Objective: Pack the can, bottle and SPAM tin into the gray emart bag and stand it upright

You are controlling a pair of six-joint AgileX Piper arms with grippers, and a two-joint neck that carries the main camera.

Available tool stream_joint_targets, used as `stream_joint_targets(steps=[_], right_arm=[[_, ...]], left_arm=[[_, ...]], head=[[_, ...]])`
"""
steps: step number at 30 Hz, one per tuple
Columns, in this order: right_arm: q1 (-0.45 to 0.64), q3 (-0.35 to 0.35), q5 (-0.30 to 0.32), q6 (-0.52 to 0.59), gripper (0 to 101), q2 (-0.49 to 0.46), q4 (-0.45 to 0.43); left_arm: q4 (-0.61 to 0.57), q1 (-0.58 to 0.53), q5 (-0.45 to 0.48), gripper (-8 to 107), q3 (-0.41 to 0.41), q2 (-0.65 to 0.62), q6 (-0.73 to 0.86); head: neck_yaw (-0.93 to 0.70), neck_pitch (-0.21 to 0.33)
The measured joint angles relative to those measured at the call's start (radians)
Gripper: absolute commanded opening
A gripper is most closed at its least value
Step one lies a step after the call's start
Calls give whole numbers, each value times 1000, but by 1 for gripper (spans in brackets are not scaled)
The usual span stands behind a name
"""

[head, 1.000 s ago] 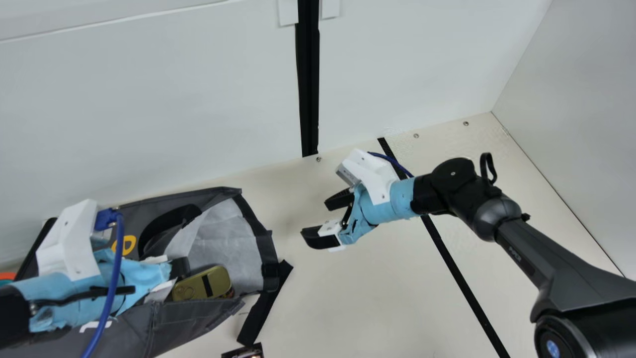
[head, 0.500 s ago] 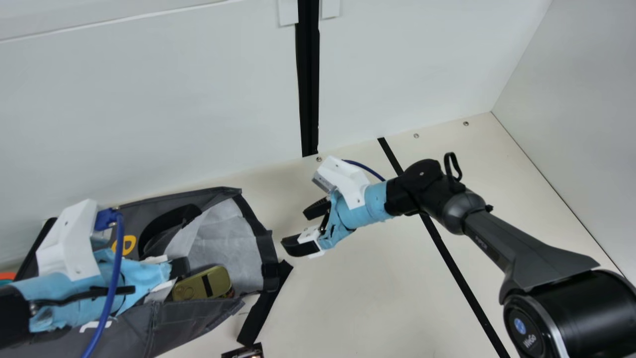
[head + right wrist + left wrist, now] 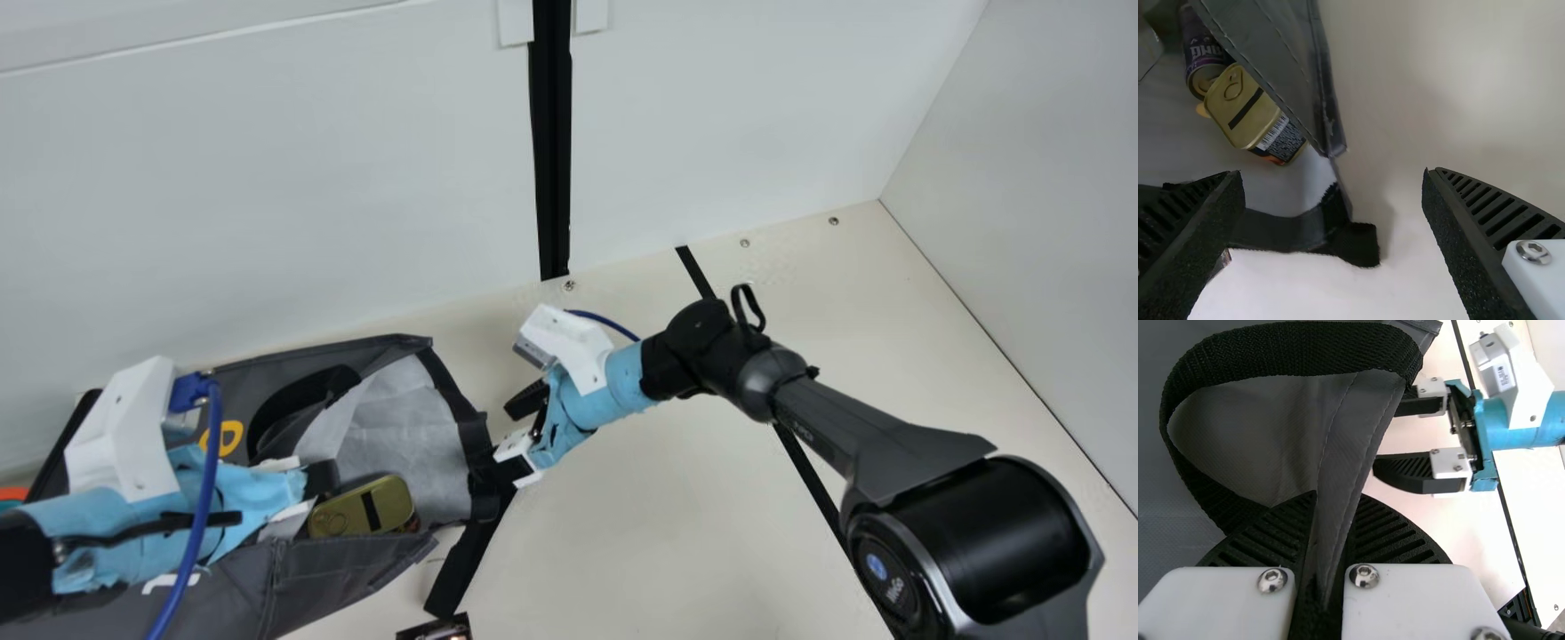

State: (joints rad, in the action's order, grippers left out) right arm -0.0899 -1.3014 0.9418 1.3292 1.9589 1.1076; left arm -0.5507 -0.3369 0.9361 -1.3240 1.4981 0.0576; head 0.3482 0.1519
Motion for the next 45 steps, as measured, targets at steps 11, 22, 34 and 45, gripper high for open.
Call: stream_joint_targets(steps=[11, 22, 34, 45], right_arm=[[-55, -19, 24, 43, 95, 64, 64], [-85, -25, 53, 75, 55, 114, 138], [-79, 5, 94, 88, 0, 128, 201], [-23, 54, 185, 69, 0, 74, 276]], left_arm=[[0, 0, 0, -8, 0, 0, 0], [0, 0, 0, -8, 0, 0, 0], [0, 0, 0, -8, 0, 0, 0], [0, 0, 0, -8, 0, 0, 0]], head=[[-2, 0], [-2, 0], [-2, 0], [-2, 0]])
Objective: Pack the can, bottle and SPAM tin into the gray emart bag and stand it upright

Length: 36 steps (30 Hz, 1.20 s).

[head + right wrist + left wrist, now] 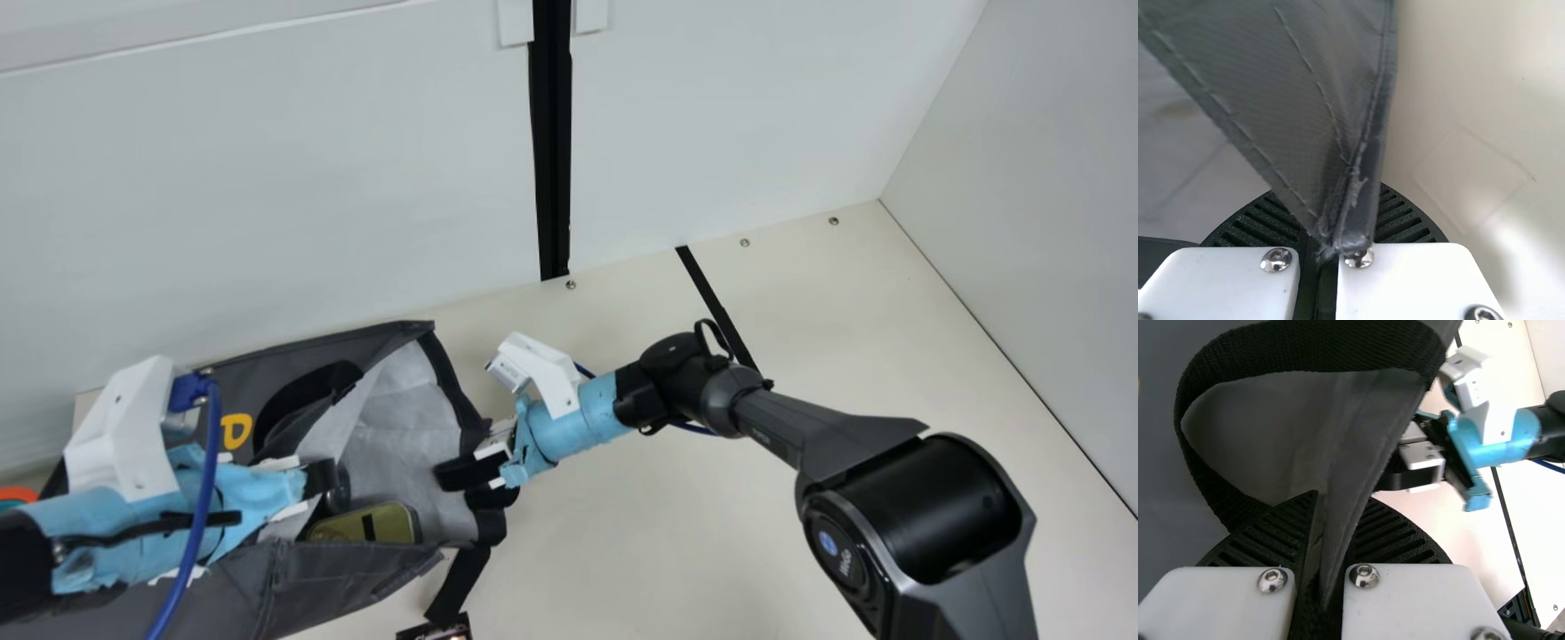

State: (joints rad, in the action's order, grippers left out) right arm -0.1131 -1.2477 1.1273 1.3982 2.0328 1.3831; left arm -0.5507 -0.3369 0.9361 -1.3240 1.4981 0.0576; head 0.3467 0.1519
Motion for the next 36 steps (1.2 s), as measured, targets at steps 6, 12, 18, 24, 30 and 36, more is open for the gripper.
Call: stream_joint_targets(steps=[6, 12, 18, 24, 30, 36], right_arm=[[41, 36, 54, 1, 0, -53, 8], [63, 80, 93, 10, 0, -114, 18], [43, 139, 92, 15, 0, -178, 70], [20, 182, 87, -7, 0, -256, 116], [17, 198, 91, -51, 0, -337, 154], [42, 202, 95, -96, 0, -408, 178]], left_arm=[[0, 0, 0, -8, 18, -16, -2], [-38, -8, -36, -8, 30, -23, 23], [-86, -16, -70, -8, 15, -4, 69], [-124, -18, -85, -8, -17, 17, 118], [-155, -5, -77, -8, -47, 23, 179], [-201, 30, -56, -8, -62, 14, 250]], head=[[0, 0], [0, 0], [2, 0], [0, 0], [2, 0], [2, 0]])
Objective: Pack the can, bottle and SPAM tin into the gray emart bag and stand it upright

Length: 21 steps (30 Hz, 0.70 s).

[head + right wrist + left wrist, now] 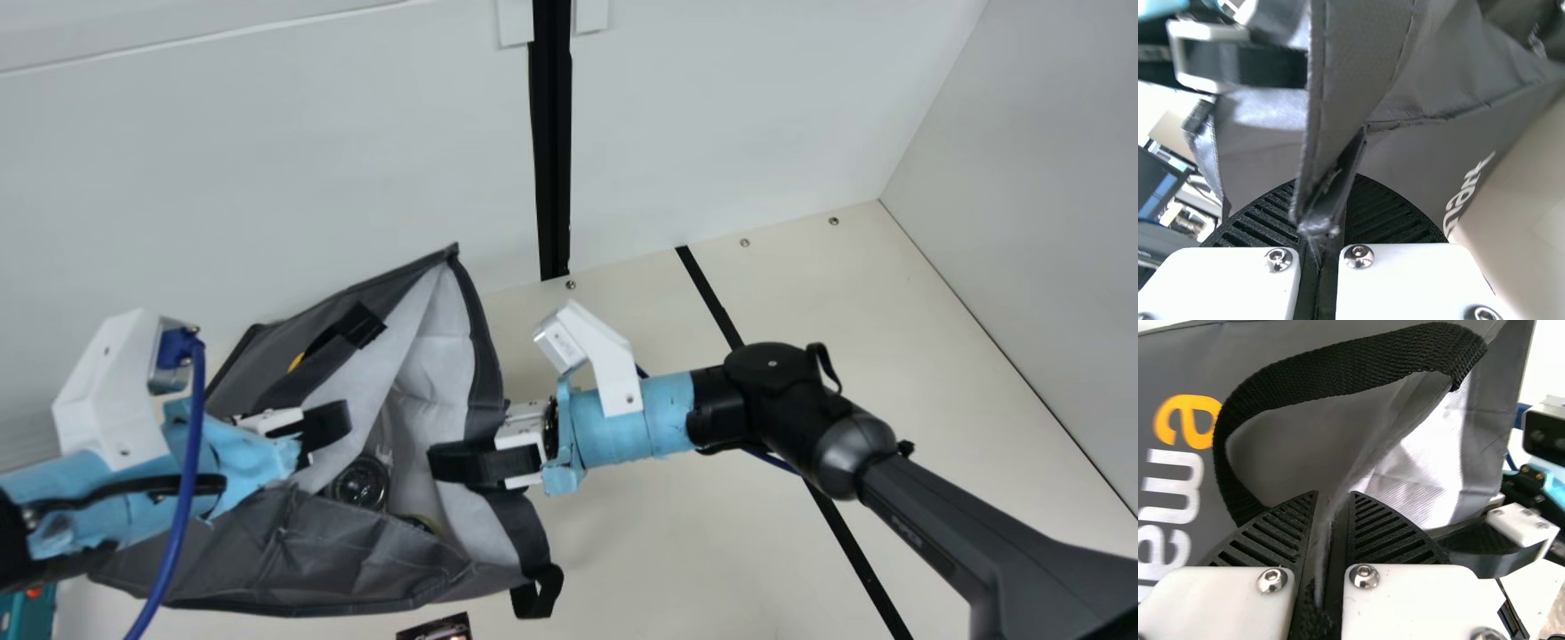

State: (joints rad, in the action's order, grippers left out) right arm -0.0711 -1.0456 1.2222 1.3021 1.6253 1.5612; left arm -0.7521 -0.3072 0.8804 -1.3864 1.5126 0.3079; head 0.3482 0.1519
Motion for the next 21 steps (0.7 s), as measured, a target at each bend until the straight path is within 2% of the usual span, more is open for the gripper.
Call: stream_joint_targets(steps=[12, 21], right_arm=[[64, -19, 4, -107, 0, -129, 33], [101, -32, 5, -176, 0, -230, 53]], left_arm=[[-19, 81, 91, -8, -46, -28, 104], [14, 127, 199, -8, -128, -57, 125]], head=[[0, 0], [-2, 0]])
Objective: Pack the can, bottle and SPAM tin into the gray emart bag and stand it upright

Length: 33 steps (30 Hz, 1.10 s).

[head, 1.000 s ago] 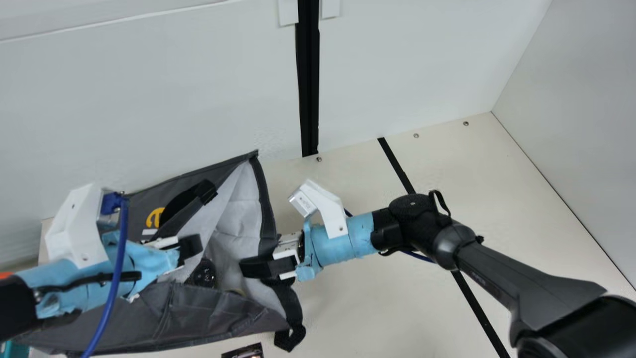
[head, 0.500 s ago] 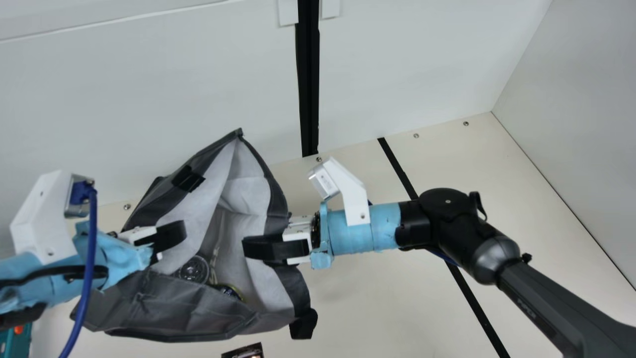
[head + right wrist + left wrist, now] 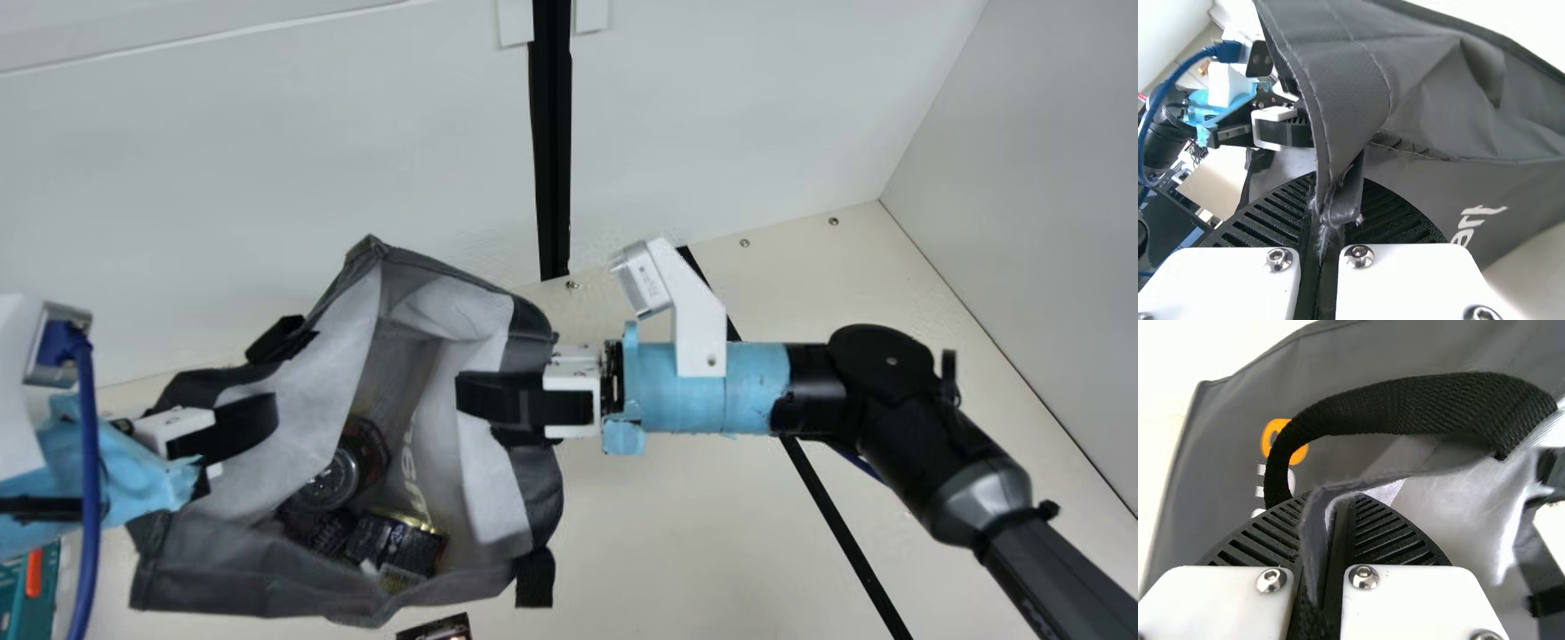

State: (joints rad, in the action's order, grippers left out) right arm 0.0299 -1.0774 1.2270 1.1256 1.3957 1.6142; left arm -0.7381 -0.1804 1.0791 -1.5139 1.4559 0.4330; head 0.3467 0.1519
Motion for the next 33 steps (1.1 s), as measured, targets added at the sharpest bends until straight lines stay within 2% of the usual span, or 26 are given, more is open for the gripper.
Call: stream_joint_targets(steps=[10, 33], right_arm=[[37, -20, -1, -76, 0, -113, 6], [98, -106, -1, -332, 0, -351, -136]], left_arm=[[11, 42, 136, -8, -104, -24, 26], [114, -157, 142, -8, -69, -143, 6]], head=[[2, 0], [0, 0]])
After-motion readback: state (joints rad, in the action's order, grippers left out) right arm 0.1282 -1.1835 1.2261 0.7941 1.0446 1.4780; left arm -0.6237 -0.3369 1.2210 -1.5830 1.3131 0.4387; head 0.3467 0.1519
